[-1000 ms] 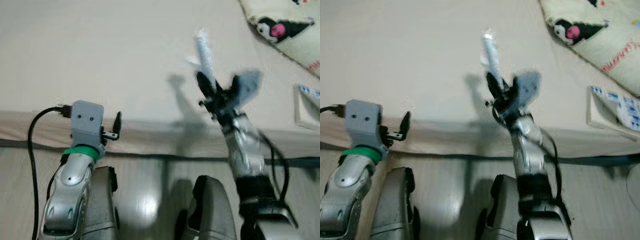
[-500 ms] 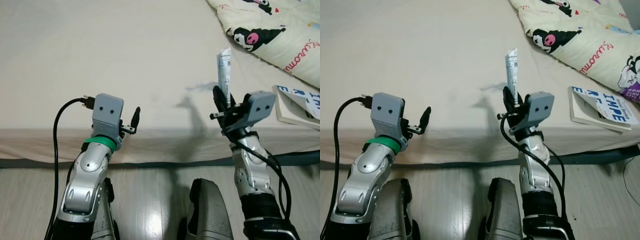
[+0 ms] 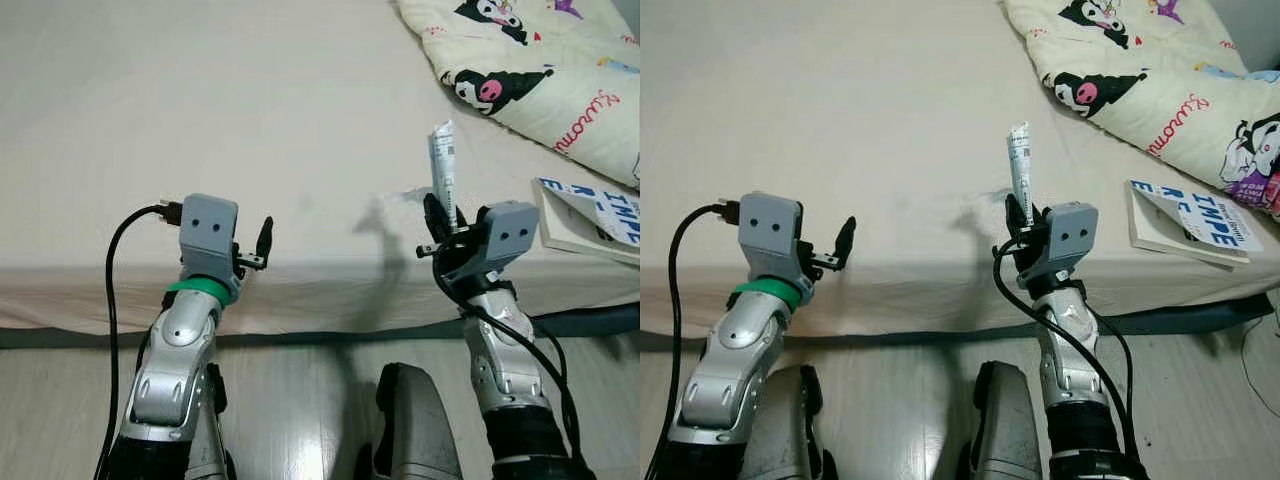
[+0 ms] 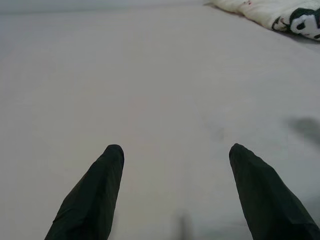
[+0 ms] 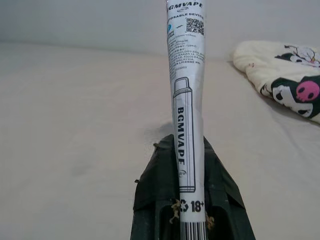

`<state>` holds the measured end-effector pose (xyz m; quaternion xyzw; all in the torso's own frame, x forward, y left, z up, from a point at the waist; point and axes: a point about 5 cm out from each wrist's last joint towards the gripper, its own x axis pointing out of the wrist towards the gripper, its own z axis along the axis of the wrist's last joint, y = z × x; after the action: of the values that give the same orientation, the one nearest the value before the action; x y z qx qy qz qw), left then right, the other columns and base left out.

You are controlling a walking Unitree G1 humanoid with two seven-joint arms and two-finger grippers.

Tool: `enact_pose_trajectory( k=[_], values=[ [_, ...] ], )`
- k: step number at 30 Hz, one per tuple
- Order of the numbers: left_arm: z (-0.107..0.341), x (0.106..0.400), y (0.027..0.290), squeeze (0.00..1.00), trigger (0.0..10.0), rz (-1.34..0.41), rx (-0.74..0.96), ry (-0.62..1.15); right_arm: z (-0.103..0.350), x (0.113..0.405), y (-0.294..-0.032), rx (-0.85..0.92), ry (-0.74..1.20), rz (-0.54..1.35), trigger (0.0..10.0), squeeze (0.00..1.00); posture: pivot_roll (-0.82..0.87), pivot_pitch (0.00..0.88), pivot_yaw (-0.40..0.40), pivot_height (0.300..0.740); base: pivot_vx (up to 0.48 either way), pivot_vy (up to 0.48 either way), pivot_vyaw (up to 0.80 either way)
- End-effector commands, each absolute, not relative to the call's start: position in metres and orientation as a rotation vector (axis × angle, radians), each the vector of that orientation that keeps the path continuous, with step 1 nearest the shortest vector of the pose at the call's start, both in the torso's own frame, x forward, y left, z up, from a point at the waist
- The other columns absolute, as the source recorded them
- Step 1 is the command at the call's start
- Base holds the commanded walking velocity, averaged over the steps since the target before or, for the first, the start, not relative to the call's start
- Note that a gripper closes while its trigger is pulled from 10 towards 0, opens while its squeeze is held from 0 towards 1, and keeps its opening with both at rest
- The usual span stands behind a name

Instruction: Clean up the room

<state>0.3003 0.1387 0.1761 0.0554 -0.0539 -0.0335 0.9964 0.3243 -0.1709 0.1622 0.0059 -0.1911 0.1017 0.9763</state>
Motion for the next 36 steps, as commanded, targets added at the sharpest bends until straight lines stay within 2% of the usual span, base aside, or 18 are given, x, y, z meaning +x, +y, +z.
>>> enact_pose_trajectory(
  k=[1,36],
  values=[
    [0.1696,0.2988,0.1399,0.0,10.0,-0.06,0.112,-0.091,0.1509,0.3213,-0.173,0.016,-0.351,0.19,10.0,0.0,0.11,0.083,-0.035,0.565,0.0,0.0,0.0],
    [0.1698,0.3061,0.1317,0.0,10.0,-0.093,0.101,-0.116,0.146,0.3222,-0.1744,0.013,-0.324,0.161,10.0,0.0,0.1,0.076,-0.029,0.675,0.0,0.0,0.0]
  ],
)
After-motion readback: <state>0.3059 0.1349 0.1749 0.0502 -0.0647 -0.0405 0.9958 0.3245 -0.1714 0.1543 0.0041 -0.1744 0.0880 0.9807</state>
